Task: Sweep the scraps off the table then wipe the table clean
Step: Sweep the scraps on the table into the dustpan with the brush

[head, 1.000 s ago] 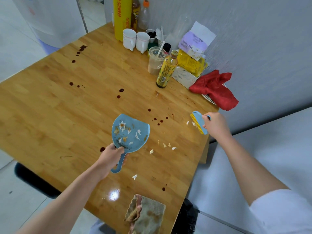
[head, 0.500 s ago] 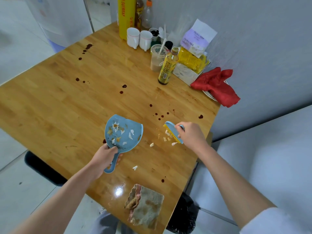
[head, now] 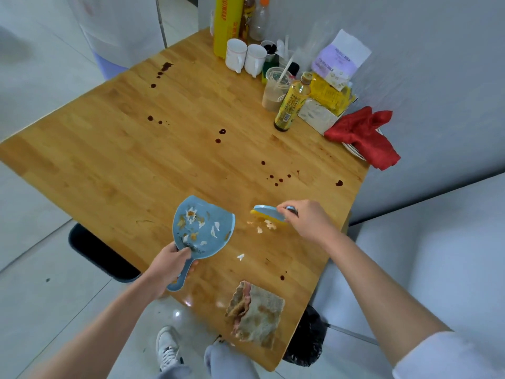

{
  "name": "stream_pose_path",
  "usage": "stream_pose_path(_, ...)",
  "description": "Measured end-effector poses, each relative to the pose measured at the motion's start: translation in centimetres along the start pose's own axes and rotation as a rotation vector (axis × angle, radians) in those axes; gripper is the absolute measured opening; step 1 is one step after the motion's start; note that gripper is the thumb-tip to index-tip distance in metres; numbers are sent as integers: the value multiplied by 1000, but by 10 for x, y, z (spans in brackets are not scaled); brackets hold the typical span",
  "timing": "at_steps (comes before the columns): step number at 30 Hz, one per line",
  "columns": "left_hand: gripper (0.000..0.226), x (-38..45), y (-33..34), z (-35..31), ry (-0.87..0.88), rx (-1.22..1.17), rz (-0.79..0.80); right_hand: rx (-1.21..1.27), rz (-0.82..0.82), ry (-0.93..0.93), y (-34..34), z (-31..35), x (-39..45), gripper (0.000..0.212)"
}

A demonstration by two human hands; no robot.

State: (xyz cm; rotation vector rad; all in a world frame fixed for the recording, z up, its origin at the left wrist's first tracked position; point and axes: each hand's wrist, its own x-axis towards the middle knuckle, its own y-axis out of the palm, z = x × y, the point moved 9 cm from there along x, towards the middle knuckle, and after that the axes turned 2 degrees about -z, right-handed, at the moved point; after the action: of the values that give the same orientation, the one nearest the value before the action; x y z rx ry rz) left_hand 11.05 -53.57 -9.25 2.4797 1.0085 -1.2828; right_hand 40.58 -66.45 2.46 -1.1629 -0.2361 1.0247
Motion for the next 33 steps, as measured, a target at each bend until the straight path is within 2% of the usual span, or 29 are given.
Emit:
stream_pose_path(5,19,-8,-22,24,6,49,31,12,-274,182,-52,-52,-17,21)
stream_pose_path(8,17,-14,-40,37,16,94,-64,-15,-331,326,-36,-72,-28,27)
stream_pose_path(10,17,-18,-49,48,21,113,-98,20,-363,356,-20,-63,-34,30)
stream_pose_path(16,17,-28,-63,79,-18,119,-73,104,-227,179,34,16,-24,29)
stream_pose_path(18,18,-30,-65,84,-27,121,-53,113,-246,146,30,26,-20,29)
stream_pose_path(23,19,-34,-66,95,-17,118,29,54,-353,206,7,10,-12,30)
stream_pose_path(33,19,-44,-66,150,-118,85,185,9,-60,-62,82,71,-39,23)
